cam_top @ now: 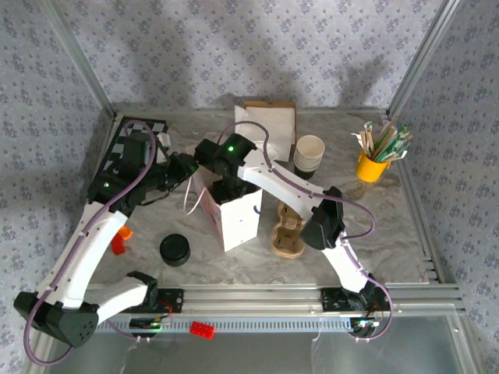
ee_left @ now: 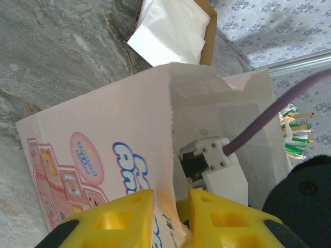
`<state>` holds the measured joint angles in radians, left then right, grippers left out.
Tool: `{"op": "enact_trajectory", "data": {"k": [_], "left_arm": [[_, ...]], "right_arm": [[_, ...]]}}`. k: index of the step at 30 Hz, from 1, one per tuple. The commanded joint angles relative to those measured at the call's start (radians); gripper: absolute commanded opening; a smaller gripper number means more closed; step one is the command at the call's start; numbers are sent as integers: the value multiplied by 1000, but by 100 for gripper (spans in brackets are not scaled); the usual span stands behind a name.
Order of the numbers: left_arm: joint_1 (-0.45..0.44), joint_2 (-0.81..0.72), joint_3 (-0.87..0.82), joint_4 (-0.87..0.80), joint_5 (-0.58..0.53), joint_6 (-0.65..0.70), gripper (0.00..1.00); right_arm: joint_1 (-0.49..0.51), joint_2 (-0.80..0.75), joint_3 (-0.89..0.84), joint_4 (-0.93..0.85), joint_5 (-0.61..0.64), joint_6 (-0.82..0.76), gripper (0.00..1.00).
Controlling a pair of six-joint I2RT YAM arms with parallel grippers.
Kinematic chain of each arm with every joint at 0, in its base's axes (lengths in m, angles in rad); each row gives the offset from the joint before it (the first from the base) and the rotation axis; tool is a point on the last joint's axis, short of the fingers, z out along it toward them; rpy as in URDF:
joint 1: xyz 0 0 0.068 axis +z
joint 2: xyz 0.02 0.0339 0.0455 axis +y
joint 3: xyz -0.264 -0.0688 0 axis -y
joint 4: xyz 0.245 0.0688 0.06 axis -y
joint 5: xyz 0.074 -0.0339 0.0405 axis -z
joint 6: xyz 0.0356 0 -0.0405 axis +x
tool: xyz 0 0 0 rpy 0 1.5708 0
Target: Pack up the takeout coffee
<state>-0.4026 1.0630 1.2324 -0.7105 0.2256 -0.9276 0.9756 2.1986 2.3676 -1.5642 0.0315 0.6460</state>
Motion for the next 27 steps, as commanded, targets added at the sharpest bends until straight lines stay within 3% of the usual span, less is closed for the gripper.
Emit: {"op": "enact_trajectory", "data": {"k": [1, 13, 27], "left_arm": [[-10, -29, -9, 25, 29, 0, 23], [-9, -11, 1, -8, -31, 38, 22], [-9, 6, 1, -5, -12, 49, 23]], "right_arm": [[-11, -13, 45, -36, -12, -3, 65], [7, -39, -53, 7, 20, -9, 65], [16, -92, -148, 94, 37, -8, 65]]}}
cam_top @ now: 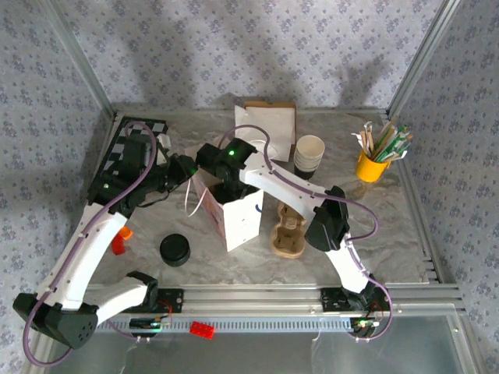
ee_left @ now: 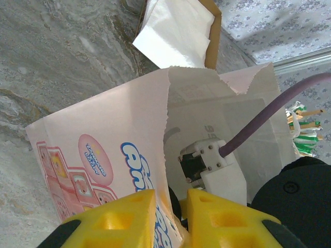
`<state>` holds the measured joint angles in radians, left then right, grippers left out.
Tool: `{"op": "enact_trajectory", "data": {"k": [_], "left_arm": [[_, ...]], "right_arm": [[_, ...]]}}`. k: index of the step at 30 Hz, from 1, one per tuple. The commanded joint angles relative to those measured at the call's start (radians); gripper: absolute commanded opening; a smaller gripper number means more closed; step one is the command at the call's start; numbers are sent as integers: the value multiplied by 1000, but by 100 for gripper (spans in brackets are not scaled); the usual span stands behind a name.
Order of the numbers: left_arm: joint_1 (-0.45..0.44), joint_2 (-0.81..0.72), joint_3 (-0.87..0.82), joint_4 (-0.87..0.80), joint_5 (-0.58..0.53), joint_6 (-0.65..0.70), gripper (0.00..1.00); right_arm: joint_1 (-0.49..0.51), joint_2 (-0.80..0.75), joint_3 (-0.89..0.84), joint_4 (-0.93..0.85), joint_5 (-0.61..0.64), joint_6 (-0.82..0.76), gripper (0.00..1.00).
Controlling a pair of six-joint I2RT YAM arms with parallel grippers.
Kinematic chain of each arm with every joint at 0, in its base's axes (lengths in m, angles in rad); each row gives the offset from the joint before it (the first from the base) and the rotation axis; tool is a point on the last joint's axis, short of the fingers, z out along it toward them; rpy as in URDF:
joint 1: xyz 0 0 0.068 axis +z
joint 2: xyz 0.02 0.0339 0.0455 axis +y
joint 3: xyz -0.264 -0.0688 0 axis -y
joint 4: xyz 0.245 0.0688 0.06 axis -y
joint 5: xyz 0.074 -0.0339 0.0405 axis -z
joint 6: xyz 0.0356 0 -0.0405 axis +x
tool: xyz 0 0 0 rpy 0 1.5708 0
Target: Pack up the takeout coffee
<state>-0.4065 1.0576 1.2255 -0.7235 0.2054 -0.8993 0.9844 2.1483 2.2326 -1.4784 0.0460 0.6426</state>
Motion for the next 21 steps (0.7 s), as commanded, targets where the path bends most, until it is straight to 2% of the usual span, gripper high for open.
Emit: {"op": "enact_trajectory", "data": {"k": [1, 7, 21], "left_arm": [[-5, 14, 7, 13, 14, 20, 23], [-5, 16, 2, 18, 23, 27, 23], [-6, 15, 9, 11, 32, 36, 23]], "right_arm": [[8, -42, -13, 11, 21, -5, 65], [16, -38, -30, 38, -18, -5, 65], [2, -58, -101, 107, -3, -42, 65]]}}
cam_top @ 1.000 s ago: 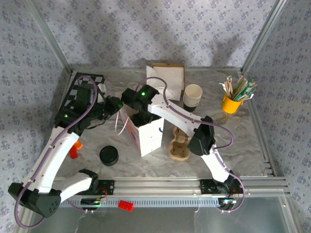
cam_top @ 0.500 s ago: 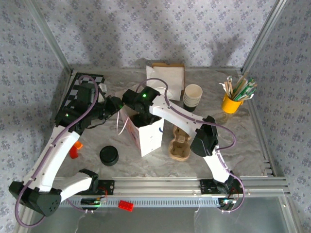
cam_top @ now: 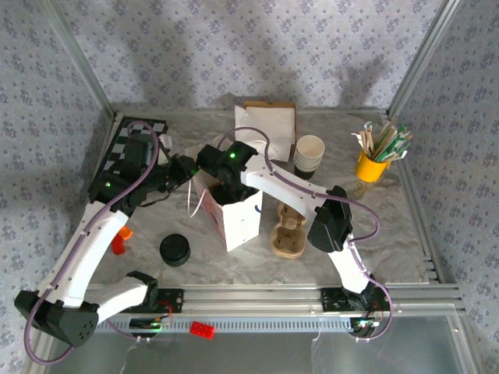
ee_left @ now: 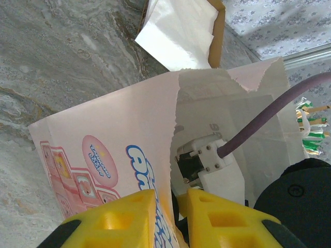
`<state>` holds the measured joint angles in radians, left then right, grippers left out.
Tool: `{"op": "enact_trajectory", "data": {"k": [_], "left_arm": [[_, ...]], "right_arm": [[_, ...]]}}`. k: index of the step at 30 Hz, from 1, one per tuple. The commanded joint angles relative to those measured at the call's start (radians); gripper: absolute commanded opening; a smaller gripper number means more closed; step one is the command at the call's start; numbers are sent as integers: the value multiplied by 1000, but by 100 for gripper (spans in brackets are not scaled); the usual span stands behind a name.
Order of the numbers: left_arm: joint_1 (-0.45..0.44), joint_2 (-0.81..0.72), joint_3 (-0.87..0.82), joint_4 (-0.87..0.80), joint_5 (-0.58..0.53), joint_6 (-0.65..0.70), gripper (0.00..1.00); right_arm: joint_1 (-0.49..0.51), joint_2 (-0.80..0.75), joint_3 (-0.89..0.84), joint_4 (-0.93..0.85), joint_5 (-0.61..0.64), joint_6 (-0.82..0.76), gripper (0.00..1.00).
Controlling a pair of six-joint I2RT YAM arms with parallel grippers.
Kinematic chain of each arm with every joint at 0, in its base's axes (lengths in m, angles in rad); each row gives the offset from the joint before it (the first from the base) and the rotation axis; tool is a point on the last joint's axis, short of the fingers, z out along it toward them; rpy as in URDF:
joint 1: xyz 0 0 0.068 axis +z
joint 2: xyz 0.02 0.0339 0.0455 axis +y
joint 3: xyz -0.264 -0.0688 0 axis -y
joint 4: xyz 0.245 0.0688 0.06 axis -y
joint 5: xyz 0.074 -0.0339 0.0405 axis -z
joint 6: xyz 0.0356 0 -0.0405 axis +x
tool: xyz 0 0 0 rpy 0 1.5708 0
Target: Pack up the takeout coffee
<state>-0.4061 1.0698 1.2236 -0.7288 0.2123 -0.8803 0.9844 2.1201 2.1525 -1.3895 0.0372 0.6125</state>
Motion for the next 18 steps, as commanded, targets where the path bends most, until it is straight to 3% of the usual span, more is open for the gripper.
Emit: {"op": "enact_trajectory", "data": {"k": [1, 18], "left_arm": [[-6, 1, 13, 13, 24, 17, 23], [-6, 5, 39, -10, 31, 42, 25]], "right_arm": [[1, -29, -25, 20, 8, -12, 65], [-8, -30, -50, 29, 44, -24, 65]]}}
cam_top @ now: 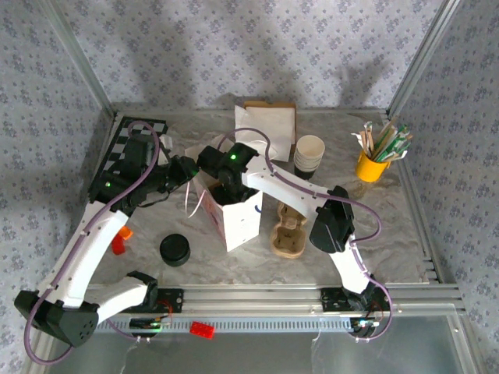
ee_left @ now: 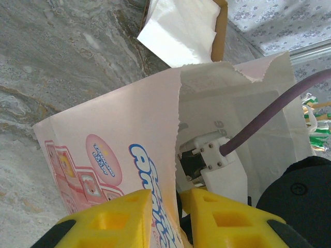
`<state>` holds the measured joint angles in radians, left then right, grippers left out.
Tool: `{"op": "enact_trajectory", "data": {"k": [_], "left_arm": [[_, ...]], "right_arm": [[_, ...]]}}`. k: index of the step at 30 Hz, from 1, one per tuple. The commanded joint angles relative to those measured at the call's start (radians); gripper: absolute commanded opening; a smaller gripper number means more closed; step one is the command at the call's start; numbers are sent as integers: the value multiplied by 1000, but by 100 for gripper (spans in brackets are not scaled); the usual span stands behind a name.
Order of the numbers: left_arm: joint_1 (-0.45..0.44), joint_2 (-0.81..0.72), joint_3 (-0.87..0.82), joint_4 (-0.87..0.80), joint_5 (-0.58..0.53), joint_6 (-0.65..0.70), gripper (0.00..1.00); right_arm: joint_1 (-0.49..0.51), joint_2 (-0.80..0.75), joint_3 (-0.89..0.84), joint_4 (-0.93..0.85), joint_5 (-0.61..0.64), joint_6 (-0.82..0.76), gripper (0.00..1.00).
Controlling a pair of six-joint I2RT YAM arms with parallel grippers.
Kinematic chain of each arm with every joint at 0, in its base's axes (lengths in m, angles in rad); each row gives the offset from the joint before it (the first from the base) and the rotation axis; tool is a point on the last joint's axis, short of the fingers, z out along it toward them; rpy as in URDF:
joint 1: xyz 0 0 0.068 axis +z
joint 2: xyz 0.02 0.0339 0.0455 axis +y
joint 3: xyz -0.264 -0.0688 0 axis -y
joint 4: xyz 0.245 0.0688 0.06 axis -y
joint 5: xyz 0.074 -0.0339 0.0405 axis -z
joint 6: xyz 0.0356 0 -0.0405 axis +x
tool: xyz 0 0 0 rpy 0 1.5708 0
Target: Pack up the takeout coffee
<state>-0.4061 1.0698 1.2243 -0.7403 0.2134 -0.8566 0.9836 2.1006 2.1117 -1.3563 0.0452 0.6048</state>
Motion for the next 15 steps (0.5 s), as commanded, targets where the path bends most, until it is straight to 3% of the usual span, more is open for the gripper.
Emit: {"op": "enact_trajectory", "data": {"k": [1, 15], "left_arm": [[-6, 7, 40, 4, 34, 18, 25], [-5, 4, 55, -2, 29, 20, 26]], "right_arm": [[-7, -5, -8, -5, 33, -16, 65], [-13, -12, -83, 40, 20, -13, 65]]}}
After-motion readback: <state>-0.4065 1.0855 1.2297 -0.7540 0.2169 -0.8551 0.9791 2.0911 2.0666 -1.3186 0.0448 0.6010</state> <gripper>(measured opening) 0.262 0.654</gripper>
